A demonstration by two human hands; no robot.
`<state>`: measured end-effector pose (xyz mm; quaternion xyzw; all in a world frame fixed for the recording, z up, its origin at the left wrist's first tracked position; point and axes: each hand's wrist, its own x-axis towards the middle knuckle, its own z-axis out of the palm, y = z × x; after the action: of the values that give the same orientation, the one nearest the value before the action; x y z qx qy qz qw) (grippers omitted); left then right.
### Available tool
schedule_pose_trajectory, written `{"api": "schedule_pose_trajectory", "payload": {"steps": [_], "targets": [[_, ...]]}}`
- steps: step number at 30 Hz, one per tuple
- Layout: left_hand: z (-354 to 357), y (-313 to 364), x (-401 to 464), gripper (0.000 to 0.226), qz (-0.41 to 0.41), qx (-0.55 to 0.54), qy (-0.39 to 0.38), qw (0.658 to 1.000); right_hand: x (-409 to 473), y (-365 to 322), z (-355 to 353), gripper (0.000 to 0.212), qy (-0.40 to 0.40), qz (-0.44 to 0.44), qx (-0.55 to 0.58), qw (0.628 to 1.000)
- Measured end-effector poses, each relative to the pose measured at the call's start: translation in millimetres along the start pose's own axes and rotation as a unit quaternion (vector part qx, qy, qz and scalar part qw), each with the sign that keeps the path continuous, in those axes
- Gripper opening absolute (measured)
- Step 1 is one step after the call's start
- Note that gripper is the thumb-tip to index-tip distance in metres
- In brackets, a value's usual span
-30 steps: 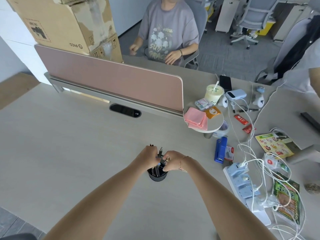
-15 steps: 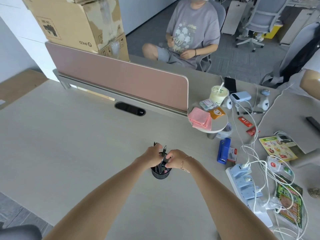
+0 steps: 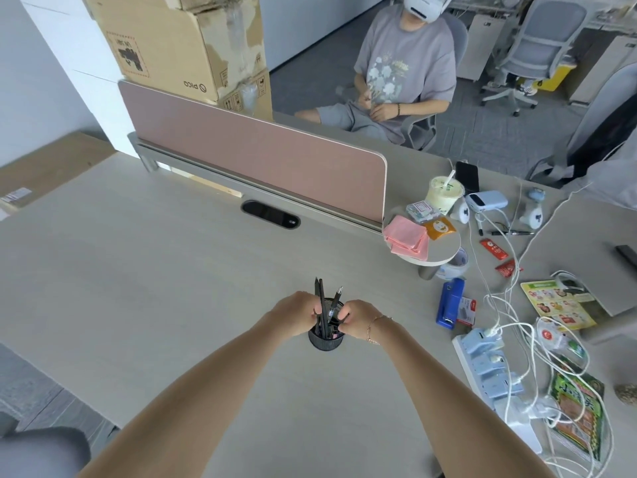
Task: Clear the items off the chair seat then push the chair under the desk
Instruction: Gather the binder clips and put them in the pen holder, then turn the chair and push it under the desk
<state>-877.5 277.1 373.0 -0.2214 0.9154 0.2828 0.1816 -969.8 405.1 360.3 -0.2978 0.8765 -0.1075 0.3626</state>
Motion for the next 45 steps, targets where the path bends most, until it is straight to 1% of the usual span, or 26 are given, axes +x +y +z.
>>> {"api": "schedule_pose_trajectory", "payload": {"steps": [2, 3, 4, 5, 6, 8, 9, 14, 17, 19, 21, 24, 26, 28, 31, 33, 36, 38, 41, 43, 45], "targets": [[-2, -8, -11, 0.027, -0.011, 0.03, 0.003, 0.999, -4, -8, 2, 0.039, 0.003, -0.017, -0.014, 1.0], [-4, -13, -18, 0.027, -0.014, 0.046, 0.007, 0.999, -5, -12, 4, 0.041, 0.001, -0.023, -0.018, 1.0], [-7, -18, -25, 0.028, -0.017, 0.062, 0.012, 0.998, -7, -18, 6, 0.037, 0.0, -0.032, -0.012, 0.999], [-9, -25, -33, 0.029, -0.021, 0.076, 0.018, 0.997, -10, -27, 8, 0.025, -0.001, -0.035, -0.01, 0.999], [-12, -32, -41, 0.03, -0.03, 0.084, 0.024, 0.996, -13, -35, 10, 0.007, -0.001, -0.055, -0.008, 0.998], [-19, -48, -60, 0.033, -0.054, 0.092, 0.028, 0.994, -13, -52, 15, 0.031, 0.006, -0.086, -0.018, 0.996], [-23, -56, -70, 0.035, -0.069, 0.093, 0.029, 0.993, -16, -64, 18, 0.035, 0.003, -0.096, -0.029, 0.995], [-39, -111, -130, 0.038, -0.14, 0.095, 0.052, 0.984, -25, -130, 48, 0.037, -0.032, -0.161, -0.111, 0.98], [-44, -154, -175, 0.04, -0.183, 0.088, 0.068, 0.977, -32, -173, 69, 0.039, -0.07, -0.185, -0.157, 0.967], [-46, -184, -210, 0.041, -0.215, 0.084, 0.067, 0.971, -40, -208, 85, 0.032, -0.089, -0.2, -0.184, 0.958], [-44, -214, -247, 0.041, -0.248, 0.063, 0.066, 0.964, -50, -242, 104, 0.023, -0.095, -0.218, -0.21, 0.948], [-36, -258, -304, 0.037, -0.3, 0.025, 0.075, 0.951, -61, -287, 144, 0.033, -0.103, -0.27, -0.255, 0.923], [-27, -283, -342, 0.035, -0.328, 0.0, 0.075, 0.942, -73, -314, 173, 0.032, -0.116, -0.291, -0.278, 0.908], [-16, -307, -383, 0.033, -0.347, -0.024, 0.08, 0.934, -96, -342, 199, 0.031, -0.134, -0.298, -0.284, 0.901], [3, -340, -445, 0.035, -0.37, -0.039, 0.094, 0.923, -135, -382, 237, 0.038, -0.164, -0.321, -0.287, 0.887], [16, -358, -488, 0.035, -0.386, -0.045, 0.104, 0.916, -160, -406, 266, 0.041, -0.168, -0.339, -0.291, 0.879], [37, -385, -550, 0.034, -0.412, -0.057, 0.112, 0.903, -198, -437, 311, 0.038, -0.186, -0.348, -0.287, 0.872], [52, -403, -589, 0.035, -0.425, -0.069, 0.1, 0.897, -224, -455, 343, 0.027, -0.203, -0.352, -0.284, 0.869], [73, -431, -643, 0.034, -0.438, -0.077, 0.095, 0.891, -262, -481, 389, 0.036, -0.209, -0.356, -0.272, 0.869], [80, -439, -665, 0.034, -0.44, -0.087, 0.102, 0.888, -277, -492, 407, 0.04, -0.21, -0.358, -0.277, 0.867], [89, -449, -692, 0.034, -0.44, -0.1, 0.116, 0.885, -293, -507, 429, 0.04, -0.218, -0.37, -0.283, 0.858]]}}
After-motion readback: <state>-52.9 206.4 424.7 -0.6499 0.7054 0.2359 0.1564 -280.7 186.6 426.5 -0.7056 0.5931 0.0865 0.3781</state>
